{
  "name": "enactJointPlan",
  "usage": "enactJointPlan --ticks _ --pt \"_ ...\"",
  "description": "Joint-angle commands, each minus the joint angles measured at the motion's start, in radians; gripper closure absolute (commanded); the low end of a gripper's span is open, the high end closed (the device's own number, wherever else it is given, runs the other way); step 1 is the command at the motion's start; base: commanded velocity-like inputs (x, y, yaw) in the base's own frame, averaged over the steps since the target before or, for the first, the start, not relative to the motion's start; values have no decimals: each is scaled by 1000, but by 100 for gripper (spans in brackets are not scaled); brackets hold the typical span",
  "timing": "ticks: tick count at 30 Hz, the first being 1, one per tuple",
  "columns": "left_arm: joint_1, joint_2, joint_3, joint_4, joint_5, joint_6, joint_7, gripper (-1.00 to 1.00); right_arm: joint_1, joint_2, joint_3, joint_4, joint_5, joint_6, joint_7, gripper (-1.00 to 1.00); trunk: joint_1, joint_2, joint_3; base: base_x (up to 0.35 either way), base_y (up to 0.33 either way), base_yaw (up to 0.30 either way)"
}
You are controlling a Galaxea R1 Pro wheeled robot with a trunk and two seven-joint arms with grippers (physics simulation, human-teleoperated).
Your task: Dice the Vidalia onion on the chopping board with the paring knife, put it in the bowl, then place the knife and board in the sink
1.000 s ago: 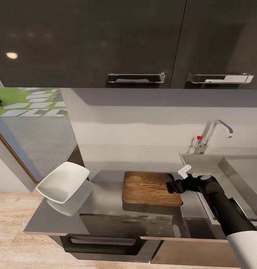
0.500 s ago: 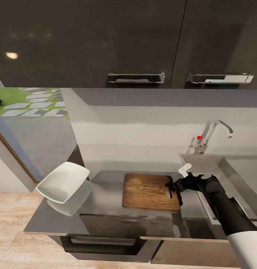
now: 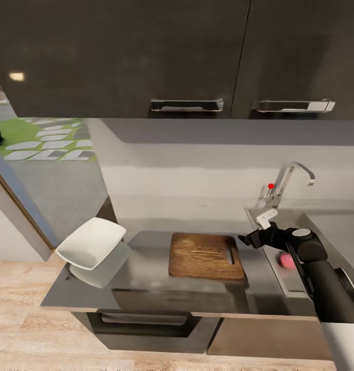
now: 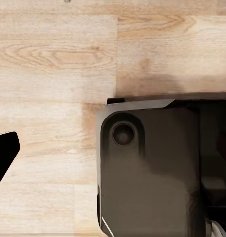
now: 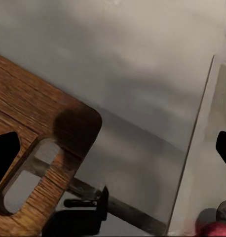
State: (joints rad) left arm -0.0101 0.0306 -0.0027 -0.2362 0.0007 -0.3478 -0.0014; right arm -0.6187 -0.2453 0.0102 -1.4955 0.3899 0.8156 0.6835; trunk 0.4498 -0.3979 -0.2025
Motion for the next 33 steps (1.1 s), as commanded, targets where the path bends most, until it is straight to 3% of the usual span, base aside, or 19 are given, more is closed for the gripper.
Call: enactJointPlan --ticks 1,19,22,24,30,33 --pt "-1 0 0 1 0 -3 0 -100 -1 0 -1 -1 10 2 8 -100 0 -2 -2 -213 0 0" --pt "-1 0 1 1 2 -2 0 -100 -1 -2 -8 0 12 1 9 -100 0 -2 -2 -209 0 0" --pt "-1 0 1 1 1 -3 0 -100 -1 -1 -28 0 12 -1 9 -100 0 -2 -2 -41 -46 0" --pt "-1 0 1 1 1 -2 0 -100 -1 8 -85 2 12 -3 8 -100 0 -2 -2 -10 -210 0" --pt "-1 0 0 1 1 -2 0 -100 0 29 -340 3 13 -56 0 -100 0 -2 -2 -2 -293 0" --pt "-1 0 0 3 2 -3 0 -100 1 42 -437 6 13 -81 -3 -100 0 -2 -2 0 -308 0"
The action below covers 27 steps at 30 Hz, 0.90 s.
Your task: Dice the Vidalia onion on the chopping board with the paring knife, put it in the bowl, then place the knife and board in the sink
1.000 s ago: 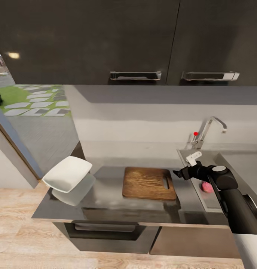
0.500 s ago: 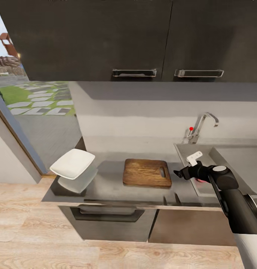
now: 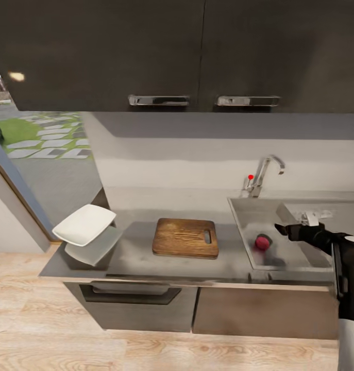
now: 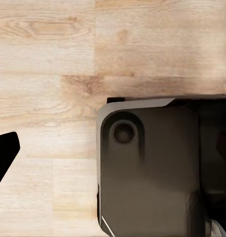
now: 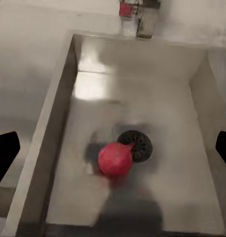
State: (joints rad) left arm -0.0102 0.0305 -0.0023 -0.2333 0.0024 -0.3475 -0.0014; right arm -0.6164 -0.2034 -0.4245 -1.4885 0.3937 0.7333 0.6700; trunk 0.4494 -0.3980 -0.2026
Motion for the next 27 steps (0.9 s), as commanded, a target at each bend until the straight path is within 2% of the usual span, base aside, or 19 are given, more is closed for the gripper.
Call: enactJointPlan --ticks 1,3,8,9,10,20,22,24,25,26,27 --pt "-1 0 0 5 0 -4 0 -100 -1 13 -41 0 10 -6 6 -100 1 -2 -2 0 -309 0" --pt "-1 0 1 10 0 -4 0 -100 0 32 -81 3 10 -20 -1 -100 1 -2 -2 0 -309 0" --pt "-1 0 1 13 -1 -4 1 -100 3 77 -107 12 11 -79 -6 -100 1 -2 -2 -44 -281 0" --pt "-1 0 1 14 -1 -4 0 -100 4 89 -109 13 11 -96 -7 -100 1 -2 -2 -213 -136 0" --pt "-1 0 1 14 -1 -4 0 -100 7 115 -113 14 12 -133 -7 -100 1 -2 -2 -296 -44 0" --pt "-1 0 1 14 -1 -4 0 -100 13 131 -113 14 13 -151 -4 -100 1 -2 -2 -329 -8 0" --pt "-1 0 1 14 -1 -4 0 -100 18 147 -112 14 15 -168 -4 -100 1 -2 -2 -336 0 0" --pt "-1 0 1 14 -1 -4 0 -100 28 175 -112 13 40 -209 -4 -100 1 -2 -2 -336 0 0" --pt "-1 0 1 14 -1 -4 0 -100 37 191 -112 14 70 -238 -4 -100 1 -2 -2 -336 0 0" --pt "-1 0 1 14 -1 -4 0 -100 47 221 -113 13 132 -283 -3 -100 1 -2 -2 -336 0 0" --pt "-1 0 1 14 -2 -4 0 -100 51 244 -114 13 174 -313 -3 -100 1 -2 -2 -336 0 0"
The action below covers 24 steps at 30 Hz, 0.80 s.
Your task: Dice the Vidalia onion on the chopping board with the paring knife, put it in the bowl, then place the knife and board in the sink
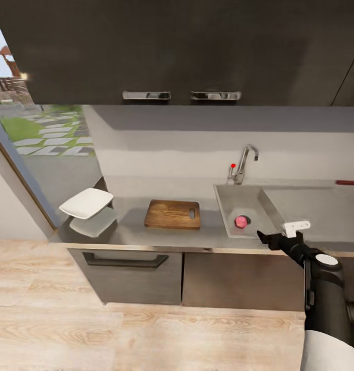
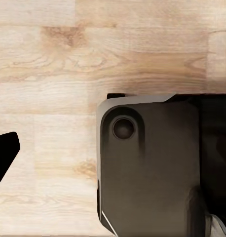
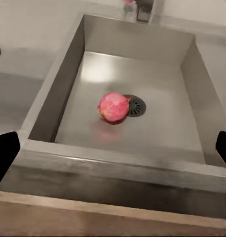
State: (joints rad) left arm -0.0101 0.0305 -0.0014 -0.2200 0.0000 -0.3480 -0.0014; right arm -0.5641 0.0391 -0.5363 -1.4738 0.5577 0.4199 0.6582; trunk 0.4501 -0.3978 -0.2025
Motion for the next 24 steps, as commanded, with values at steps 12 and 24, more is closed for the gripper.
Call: enactJointPlan --ticks 12,24 --pt "-1 0 0 1 -2 -3 0 -100 44 117 -248 -3 138 -213 269 -100 0 -2 -2 -335 0 0" --pt "-1 0 3 -1 -2 -3 1 -100 49 135 -687 287 374 -526 312 -100 0 -2 -2 -121 0 0"
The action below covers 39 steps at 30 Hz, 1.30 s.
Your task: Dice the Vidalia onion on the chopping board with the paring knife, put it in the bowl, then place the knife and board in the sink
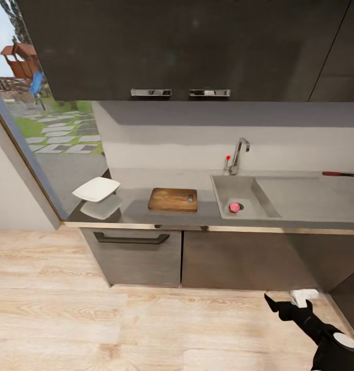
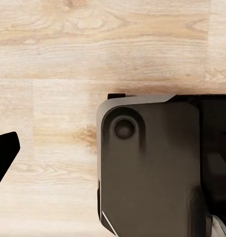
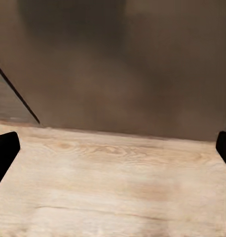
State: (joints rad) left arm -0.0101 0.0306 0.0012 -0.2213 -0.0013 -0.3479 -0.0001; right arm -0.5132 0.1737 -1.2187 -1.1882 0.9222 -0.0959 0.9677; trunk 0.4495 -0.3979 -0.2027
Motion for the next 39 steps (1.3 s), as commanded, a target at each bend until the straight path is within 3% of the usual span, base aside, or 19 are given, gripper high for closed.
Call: enactJointPlan --ticks 1,4,7,8,10,12,14,17,21,25,30,39 --pt "-1 0 0 1 0 -3 0 -100 -2 1 -22 64 32 -28 -30 -100 1 -2 -2 -4 0 0" --pt "-1 0 0 0 0 -3 0 -100 -2 -51 -48 264 100 -60 -184 -100 1 -2 -2 -2 0 0" --pt "-1 0 0 0 0 -3 0 -100 -2 -143 -57 570 156 -82 -493 -100 1 -2 -2 0 0 0" --pt "-1 0 0 0 0 -3 0 -100 -2 -160 -57 624 160 -87 -546 -100 1 -2 -2 0 0 0" --pt "-1 0 0 0 0 -3 0 -100 -2 -226 -57 826 172 -113 -723 -100 1 -2 -2 0 0 0" --pt "-1 0 0 0 0 -3 0 -100 -2 -258 -57 937 176 -131 -814 -100 1 -2 -2 0 0 0" --pt "-1 0 0 0 0 -3 0 -100 -2 -271 -56 1001 178 -141 -877 -100 1 -2 -2 0 0 0" --pt "-1 0 0 0 1 -3 0 -100 -2 -271 -56 1047 177 -145 -926 -100 1 -2 -2 0 0 0" --pt "-1 0 2 0 3 -3 1 -100 5 -235 -59 1074 176 -144 -955 -100 1 -2 -2 0 0 0" --pt "-1 0 4 0 6 -3 1 -100 82 -211 -59 1088 177 -147 -961 -100 1 -2 -2 0 0 0" --pt "-1 0 5 -1 7 -3 2 -100 169 -204 -59 1091 181 -159 -956 -100 1 -2 -2 0 0 0" --pt "-1 0 6 -1 8 -3 2 -100 354 -203 -56 1100 208 -294 -953 -100 1 -2 -2 0 0 0"
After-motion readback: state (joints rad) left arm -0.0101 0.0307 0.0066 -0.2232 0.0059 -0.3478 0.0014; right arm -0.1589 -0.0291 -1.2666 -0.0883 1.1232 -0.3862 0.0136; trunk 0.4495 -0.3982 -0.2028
